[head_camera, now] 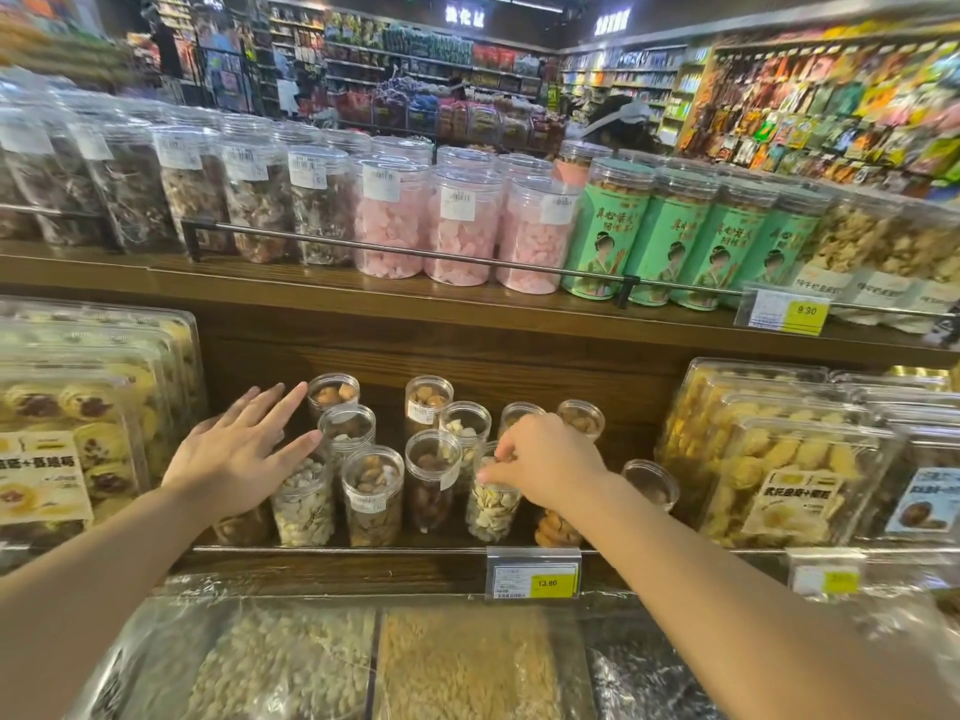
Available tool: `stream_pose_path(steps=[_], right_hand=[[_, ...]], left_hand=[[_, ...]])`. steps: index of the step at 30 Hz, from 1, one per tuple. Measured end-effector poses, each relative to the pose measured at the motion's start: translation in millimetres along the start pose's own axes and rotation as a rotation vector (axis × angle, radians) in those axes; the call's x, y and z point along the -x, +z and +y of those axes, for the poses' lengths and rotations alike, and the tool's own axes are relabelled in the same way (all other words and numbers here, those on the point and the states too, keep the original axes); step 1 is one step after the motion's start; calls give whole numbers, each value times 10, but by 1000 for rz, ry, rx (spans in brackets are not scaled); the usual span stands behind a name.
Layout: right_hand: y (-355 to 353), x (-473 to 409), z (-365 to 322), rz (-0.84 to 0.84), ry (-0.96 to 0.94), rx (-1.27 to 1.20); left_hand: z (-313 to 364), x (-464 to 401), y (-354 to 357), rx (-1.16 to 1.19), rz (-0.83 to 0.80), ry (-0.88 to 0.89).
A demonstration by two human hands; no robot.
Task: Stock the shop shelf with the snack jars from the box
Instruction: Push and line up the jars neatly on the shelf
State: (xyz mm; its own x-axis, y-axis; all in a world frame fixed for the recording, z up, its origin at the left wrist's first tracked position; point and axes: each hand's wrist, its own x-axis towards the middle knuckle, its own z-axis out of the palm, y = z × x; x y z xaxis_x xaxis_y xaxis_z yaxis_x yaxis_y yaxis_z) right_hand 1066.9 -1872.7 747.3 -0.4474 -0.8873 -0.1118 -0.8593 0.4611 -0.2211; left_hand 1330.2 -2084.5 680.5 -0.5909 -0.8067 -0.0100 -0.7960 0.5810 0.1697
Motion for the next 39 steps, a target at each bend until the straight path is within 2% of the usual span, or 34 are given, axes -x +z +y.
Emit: stream_pose_path(steps=[6,10,16,27,30,34,39], right_hand=[[-127,-116,-42,-96,43,106],[-243,-152,56,-229,0,36],[-195,-107,8,-140,16,126],[-188,-46,69,-139,78,91],[-245,-62,-13,-104,39,123],[-277,-255,-182,-1,-75,-8],[-195,-590,-308,-125,-142,-4]], left_hand=[[-15,-12,14,-6,-3,-1],[-13,-5,17,2,4,-1],[-10,-2,12,9,10,0],[1,-9,9,13,6,2],[-8,-6,10,10,11,2],[-22,-17,29,9,11,5],[-33,-29,35,1,15,10]])
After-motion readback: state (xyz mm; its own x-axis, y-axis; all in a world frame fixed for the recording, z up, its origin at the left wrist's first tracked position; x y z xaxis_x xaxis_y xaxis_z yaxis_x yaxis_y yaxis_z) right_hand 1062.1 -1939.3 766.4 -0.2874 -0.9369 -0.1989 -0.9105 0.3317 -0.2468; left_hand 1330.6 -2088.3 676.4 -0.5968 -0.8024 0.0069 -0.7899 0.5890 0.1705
